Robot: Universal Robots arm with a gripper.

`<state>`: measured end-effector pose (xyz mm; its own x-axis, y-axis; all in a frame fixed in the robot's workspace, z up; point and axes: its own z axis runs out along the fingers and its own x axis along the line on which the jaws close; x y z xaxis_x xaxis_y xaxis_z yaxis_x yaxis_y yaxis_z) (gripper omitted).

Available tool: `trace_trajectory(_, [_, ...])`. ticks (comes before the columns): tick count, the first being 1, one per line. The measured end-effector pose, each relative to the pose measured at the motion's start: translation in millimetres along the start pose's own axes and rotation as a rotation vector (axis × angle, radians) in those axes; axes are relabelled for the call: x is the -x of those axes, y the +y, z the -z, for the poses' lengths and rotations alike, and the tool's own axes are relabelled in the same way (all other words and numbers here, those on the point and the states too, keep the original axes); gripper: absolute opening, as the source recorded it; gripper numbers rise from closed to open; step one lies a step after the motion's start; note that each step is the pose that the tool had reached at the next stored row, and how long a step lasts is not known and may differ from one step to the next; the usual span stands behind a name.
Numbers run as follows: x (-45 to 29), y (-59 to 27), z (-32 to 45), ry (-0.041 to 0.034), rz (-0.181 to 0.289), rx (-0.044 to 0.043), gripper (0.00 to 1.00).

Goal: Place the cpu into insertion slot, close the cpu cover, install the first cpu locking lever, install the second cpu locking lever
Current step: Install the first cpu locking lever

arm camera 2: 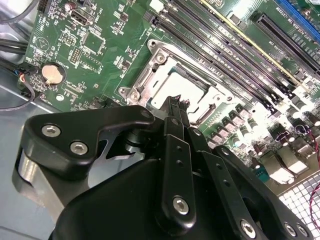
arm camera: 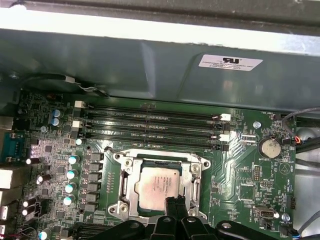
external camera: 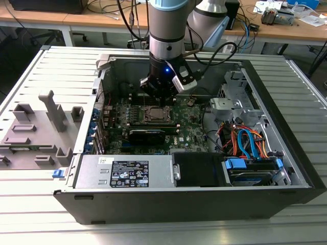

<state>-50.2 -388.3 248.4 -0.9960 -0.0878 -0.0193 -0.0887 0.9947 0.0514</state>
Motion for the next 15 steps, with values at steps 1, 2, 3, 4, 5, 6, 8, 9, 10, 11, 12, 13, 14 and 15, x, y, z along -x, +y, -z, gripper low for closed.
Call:
trace_trajectory(1, [0.0,0.0,0.5,-0.0001,0.0,0.0009,0.11])
trace_trajectory(2, [0.0,0.1,0.8,-0.0001,0.0,0.0016,0.11])
trace_trajectory(3, [0.0,0.1,1.2,-0.0002,0.0,0.002,0.11])
trace_trajectory(4, [0.0,0.1,1.8,-0.0003,0.0,0.0028,0.11])
trace_trajectory(5, [0.0,0.1,2.3,-0.0003,0.0,0.0032,0.11])
trace_trajectory(6, [0.1,0.1,2.6,-0.0003,0.0,0.0037,0.11])
trace_trajectory(8, [0.1,0.2,3.2,-0.0005,0.0,0.0045,0.11])
trace_trajectory(9, [0.1,0.2,3.6,-0.0004,0.0,0.0046,0.11])
trace_trajectory(10, [0.1,0.2,4.0,-0.0005,0.0,0.0048,0.11])
trace_trajectory(11, [0.1,0.2,4.3,-0.0005,0.0,0.005,0.11])
trace_trajectory(12, [0.1,0.3,4.8,-0.0005,0.0,0.0051,0.11])
trace_trajectory(13, [0.1,0.3,5.1,-0.0005,0.0,0.0054,0.11])
trace_trajectory(14, [0.1,0.3,5.5,-0.0006,0.0,0.0056,0.11])
trace_trajectory(15, [0.1,0.3,5.7,-0.0006,0.0,0.0058,0.11])
